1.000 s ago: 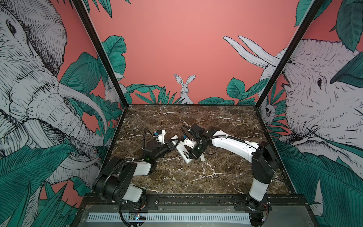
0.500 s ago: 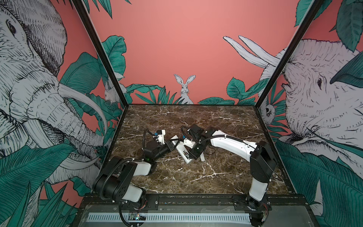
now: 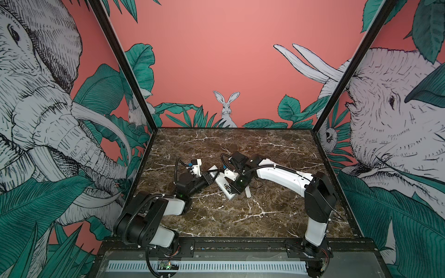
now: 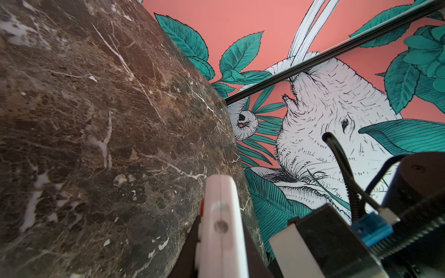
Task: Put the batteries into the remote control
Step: 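Lower the battery into the compartment beside the first battery with the right gripper, then open the right gripper and lift it off the inserted battery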
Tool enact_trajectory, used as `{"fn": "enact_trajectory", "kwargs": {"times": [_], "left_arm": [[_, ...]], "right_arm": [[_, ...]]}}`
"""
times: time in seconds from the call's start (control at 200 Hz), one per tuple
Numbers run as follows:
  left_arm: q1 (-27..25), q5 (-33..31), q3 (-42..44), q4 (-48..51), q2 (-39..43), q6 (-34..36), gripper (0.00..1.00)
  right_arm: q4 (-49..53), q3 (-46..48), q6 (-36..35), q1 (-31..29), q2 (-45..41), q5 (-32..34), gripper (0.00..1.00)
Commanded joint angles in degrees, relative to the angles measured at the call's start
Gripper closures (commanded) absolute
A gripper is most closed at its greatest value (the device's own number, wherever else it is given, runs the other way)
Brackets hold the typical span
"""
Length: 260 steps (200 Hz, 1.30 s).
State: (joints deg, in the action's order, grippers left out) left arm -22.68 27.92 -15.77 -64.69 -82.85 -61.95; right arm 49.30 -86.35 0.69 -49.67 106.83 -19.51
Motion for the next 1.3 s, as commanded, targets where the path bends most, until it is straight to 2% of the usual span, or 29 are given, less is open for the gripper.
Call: {"fn": "enact_trajectory", "kwargs": {"times": [0.0,0.77,0.905,1.09,1.295], "left_arm": [[0.3,-0.4,0.9,-3.8,0.3,-1.6,1.0],[0.3,-0.9,1.2,-9.4,-4.3,-4.3,1.0],[0.3,-0.5,1.0,-9.7,-5.0,-4.3,1.0],[0.3,-0.1,1.0,-9.9,-5.5,-4.3,1.0],[0.3,0.8,0.9,-10.0,-5.8,-4.1,1.0]], "right_arm": [[1.1,-1.5,-0.1,-0.3,1.2,0.7,0.85],[1.0,-2.0,0.4,-0.3,0.5,1.6,0.74],[0.9,-2.0,0.4,-0.3,-0.9,1.3,0.7],[1.3,-1.8,-0.3,-0.4,-2.9,0.8,0.68],[-3.7,1.6,-1.7,-0.4,-8.7,-2.3,0.68]]}}
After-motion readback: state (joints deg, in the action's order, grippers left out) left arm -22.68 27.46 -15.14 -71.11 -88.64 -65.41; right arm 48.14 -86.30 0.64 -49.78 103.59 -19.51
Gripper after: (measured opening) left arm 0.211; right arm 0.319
